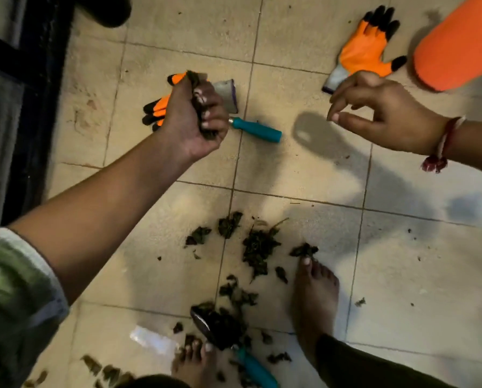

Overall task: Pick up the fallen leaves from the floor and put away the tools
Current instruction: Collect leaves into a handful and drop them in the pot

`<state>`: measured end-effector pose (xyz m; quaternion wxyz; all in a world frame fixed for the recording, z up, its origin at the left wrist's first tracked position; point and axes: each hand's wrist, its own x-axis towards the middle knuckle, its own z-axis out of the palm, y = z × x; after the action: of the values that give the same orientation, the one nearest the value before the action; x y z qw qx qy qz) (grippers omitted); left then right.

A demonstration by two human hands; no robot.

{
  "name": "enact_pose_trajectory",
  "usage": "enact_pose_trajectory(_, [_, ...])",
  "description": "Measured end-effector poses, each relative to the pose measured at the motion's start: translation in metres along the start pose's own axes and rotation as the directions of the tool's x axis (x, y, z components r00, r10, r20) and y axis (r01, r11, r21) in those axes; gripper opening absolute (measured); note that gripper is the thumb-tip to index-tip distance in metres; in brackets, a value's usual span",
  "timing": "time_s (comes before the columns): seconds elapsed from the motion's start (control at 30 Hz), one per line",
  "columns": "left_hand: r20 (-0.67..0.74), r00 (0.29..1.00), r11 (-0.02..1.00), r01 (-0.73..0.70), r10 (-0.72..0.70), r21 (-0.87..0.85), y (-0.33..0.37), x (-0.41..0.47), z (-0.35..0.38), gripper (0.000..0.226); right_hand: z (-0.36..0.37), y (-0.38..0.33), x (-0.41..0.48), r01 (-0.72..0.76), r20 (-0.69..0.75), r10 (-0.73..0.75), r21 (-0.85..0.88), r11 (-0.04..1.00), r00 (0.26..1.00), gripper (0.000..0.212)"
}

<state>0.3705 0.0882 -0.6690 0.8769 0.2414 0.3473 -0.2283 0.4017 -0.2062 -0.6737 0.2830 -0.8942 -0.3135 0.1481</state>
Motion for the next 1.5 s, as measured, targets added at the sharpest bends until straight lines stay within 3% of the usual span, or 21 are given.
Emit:
enact_pose_trajectory(0.13, [0.005,1.000,0.991,0.008,-0.007,-0.132,0.007,-0.063,-0.003,0.055,-0.005,-0.059,-0.009,-0.066,-0.156,0.093,0.173,0.983,0.983,0.025])
enact_pose_trajectory(0.23, [-0.036,0.999,0.970,0.007,-0.016,-0.245,0.001,-0.128,-0.005,0.043,-0.008,-0.111,-0.032,-0.242,-0.257,0.353,0.380,0.893,0.900,0.025])
enact_pose_trajectory(0.33, [-0.126,0.992,0.952,-0.055,0.017,-0.303,-0.003,-0.197,0.009,0.037,-0.016,-0.172,-0.058,-0.334,-0.228,0.488,0.491,0.805,0.842,0.018])
enact_pose_trajectory(0.43, [-0.169,0.985,0.932,-0.093,0.035,-0.350,0.001,-0.263,0.037,0.037,-0.034,-0.235,-0.081,-0.396,-0.132,0.516,0.491,0.776,0.846,0.005])
enact_pose_trajectory(0.53, [-0.190,0.981,0.917,-0.110,0.038,-0.384,0.009,-0.319,0.065,0.037,-0.061,-0.293,-0.100,-0.411,-0.111,0.524,0.494,0.766,0.844,0.011])
enact_pose_trajectory(0.77, [-0.186,0.983,0.918,-0.078,0.005,-0.389,0.024,-0.408,0.092,0.050,-0.123,-0.385,-0.136,-0.468,-0.181,0.767,0.700,0.540,0.615,0.016])
enact_pose_trajectory(0.9, [-0.150,0.989,0.919,-0.047,-0.013,-0.392,0.015,-0.424,0.085,0.056,-0.134,-0.400,-0.167,-0.459,-0.217,0.813,0.734,0.500,0.540,0.024])
enact_pose_trajectory(1.07, [-0.158,0.987,0.914,-0.028,-0.039,-0.405,-0.021,-0.428,0.058,0.052,-0.108,-0.396,-0.225,-0.555,-0.194,0.861,0.694,0.459,0.470,0.015])
enact_pose_trajectory(1.37, [-0.214,0.973,0.965,0.027,-0.085,-0.260,-0.095,-0.429,0.061,0.037,-0.077,-0.357,-0.349,-0.603,-0.150,0.963,0.755,0.258,0.224,0.022])
enact_pose_trajectory(1.5, [-0.199,0.973,0.977,0.080,-0.120,-0.197,-0.133,-0.419,0.083,0.038,-0.056,-0.346,-0.392,-0.600,-0.151,0.969,0.763,0.240,0.196,0.024])
